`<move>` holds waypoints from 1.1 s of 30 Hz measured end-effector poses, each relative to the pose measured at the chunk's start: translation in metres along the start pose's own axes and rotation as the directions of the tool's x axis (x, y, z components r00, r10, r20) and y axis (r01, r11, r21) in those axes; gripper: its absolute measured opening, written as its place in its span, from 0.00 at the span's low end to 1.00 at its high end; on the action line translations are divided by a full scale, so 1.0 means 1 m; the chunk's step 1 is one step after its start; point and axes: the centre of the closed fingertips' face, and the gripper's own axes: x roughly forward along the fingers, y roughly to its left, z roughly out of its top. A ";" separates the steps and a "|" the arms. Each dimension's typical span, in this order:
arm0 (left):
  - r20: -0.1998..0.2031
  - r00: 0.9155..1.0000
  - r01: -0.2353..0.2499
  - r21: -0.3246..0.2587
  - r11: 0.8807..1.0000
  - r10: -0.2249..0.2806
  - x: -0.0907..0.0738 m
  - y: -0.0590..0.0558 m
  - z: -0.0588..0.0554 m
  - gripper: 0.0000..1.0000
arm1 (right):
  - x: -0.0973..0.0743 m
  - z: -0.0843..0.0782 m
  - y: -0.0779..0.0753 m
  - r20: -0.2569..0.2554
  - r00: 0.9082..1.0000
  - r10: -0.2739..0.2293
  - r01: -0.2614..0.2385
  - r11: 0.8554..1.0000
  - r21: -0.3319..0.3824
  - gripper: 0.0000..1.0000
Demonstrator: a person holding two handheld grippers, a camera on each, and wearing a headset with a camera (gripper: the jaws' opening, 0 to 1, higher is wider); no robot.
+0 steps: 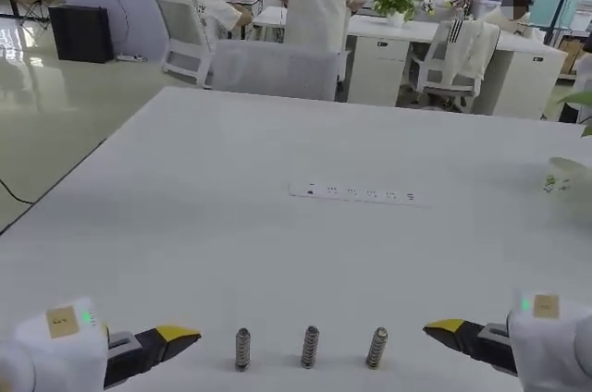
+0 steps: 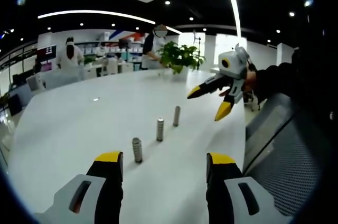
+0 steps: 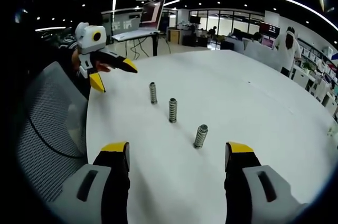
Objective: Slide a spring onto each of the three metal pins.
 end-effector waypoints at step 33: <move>0.012 1.000 -0.014 -0.041 0.999 0.014 -0.003 0.000 -0.008 0.68 | -0.006 0.003 -0.004 0.012 0.998 -0.054 0.054 0.998 0.017 0.75</move>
